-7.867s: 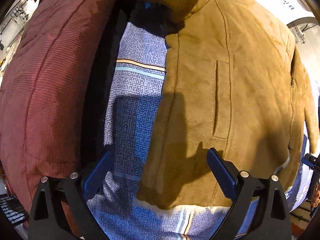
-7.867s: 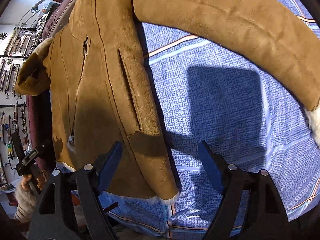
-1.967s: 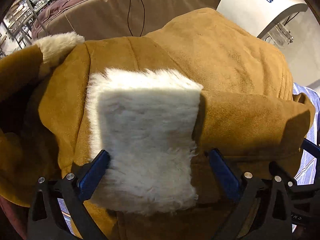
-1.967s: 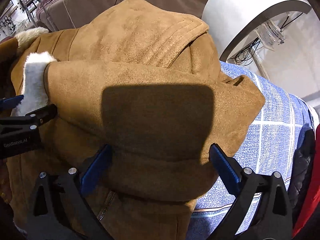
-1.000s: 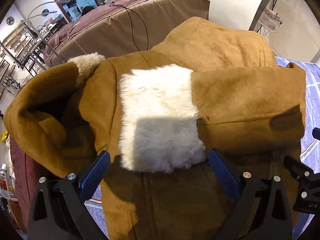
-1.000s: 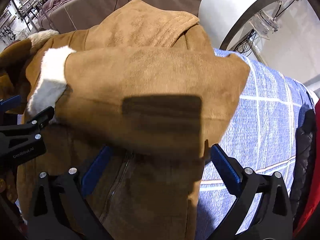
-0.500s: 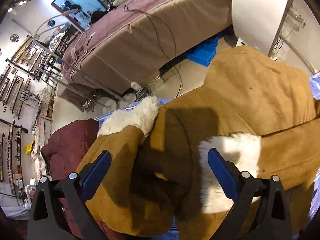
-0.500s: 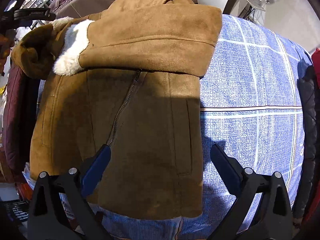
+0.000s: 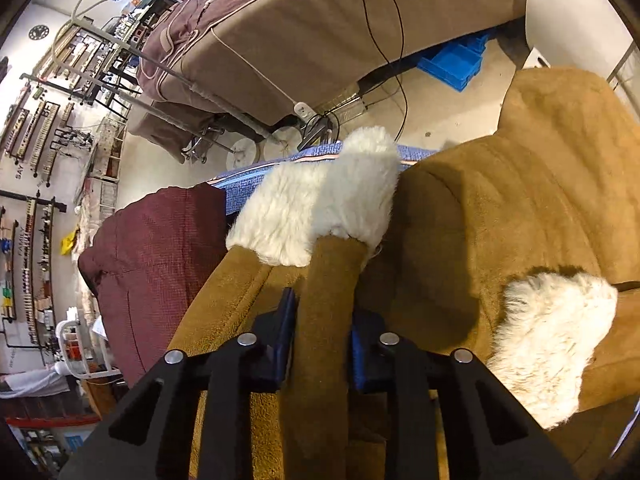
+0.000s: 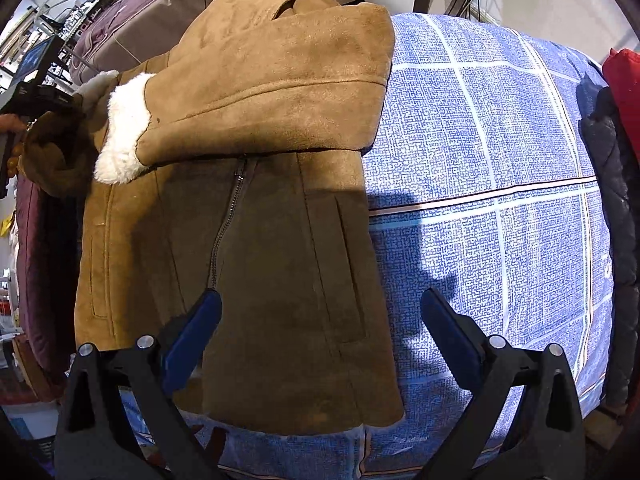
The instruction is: Fold large clothes
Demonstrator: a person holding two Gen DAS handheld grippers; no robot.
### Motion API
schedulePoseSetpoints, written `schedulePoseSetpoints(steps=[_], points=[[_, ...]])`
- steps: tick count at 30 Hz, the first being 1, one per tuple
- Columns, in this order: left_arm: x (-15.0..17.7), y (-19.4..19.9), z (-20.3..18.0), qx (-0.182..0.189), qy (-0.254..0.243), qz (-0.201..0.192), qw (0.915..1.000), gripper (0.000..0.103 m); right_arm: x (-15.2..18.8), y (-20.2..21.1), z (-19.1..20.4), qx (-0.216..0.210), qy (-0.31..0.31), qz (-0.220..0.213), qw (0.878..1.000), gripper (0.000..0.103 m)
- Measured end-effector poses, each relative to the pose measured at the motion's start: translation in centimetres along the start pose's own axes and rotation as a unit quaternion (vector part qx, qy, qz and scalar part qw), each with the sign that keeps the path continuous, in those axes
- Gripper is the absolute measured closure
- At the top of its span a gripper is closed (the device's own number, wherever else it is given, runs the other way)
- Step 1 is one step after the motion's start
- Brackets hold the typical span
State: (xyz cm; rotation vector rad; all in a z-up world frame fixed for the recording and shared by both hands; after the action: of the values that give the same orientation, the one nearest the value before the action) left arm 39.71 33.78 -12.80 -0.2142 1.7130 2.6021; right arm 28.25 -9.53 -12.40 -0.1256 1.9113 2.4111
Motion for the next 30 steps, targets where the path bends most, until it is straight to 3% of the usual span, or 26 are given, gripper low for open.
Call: schedulePoseSetpoints(steps=[2, 4, 7, 10, 15, 20, 24, 26, 27, 29, 30], points=[[0.0, 2.1, 0.1, 0.047, 0.031, -0.035, 0.9978, 0.086, -0.2, -0.2, 0.3, -0.003, 0.000, 0.001, 1.000, 0.005], [-0.3, 5.5, -0.6, 0.109, 0.044, -0.098, 0.9882, 0.087, -0.3, -0.2, 0.6, -0.005, 0.004, -0.003, 1.000, 0.005], [0.3, 11.3, -2.8, 0.182, 0.027, -0.194, 0.9637, 0.087, -0.6, -0.1, 1.1, -0.008, 0.008, -0.007, 1.000, 0.005], [1.7, 15.4, -6.5, 0.233, -0.005, -0.244, 0.9413, 0.087, -0.7, 0.0, 1.3, -0.008, 0.008, -0.010, 1.000, 0.005], [4.6, 16.9, -15.5, 0.261, -0.088, -0.257, 0.9263, 0.087, -0.6, 0.1, 1.2, -0.007, 0.006, -0.010, 1.000, 0.005], [7.8, 14.9, -23.6, 0.236, -0.177, -0.242, 0.9242, 0.087, -0.4, 0.3, 0.4, 0.000, -0.001, -0.011, 1.000, 0.005], [9.2, 12.3, -26.0, 0.214, -0.217, -0.223, 0.9257, 0.085, -0.3, 0.4, -0.7, 0.007, -0.011, -0.010, 1.000, 0.005], [9.5, 11.7, -25.7, 0.196, -0.226, -0.225, 0.9272, 0.076, -0.3, 0.3, -1.3, 0.010, -0.017, -0.008, 1.000, 0.005], [9.8, 11.8, -25.8, 0.203, -0.228, -0.221, 0.9265, 0.054, -0.4, 0.3, -1.6, 0.010, -0.020, -0.008, 1.000, 0.005], [10.3, 13.3, -25.0, 0.233, -0.217, -0.232, 0.9192, 0.022, -0.8, 0.4, -2.1, 0.009, -0.028, -0.010, 1.000, 0.005], [10.6, 14.5, -24.5, 0.249, -0.207, -0.250, 0.9127, 0.017, -1.1, 0.5, -2.4, 0.008, -0.034, -0.013, 0.999, 0.005]])
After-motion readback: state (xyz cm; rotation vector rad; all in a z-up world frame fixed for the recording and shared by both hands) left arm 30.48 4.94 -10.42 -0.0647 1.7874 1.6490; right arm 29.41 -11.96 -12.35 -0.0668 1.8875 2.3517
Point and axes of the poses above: each gripper's, at about its wrist camera, not at the fingertips, and y roughly against the way its jaws point, z to its left, x to its underside, the point moved 8 cm from there along -y, roughly the way its jaws point
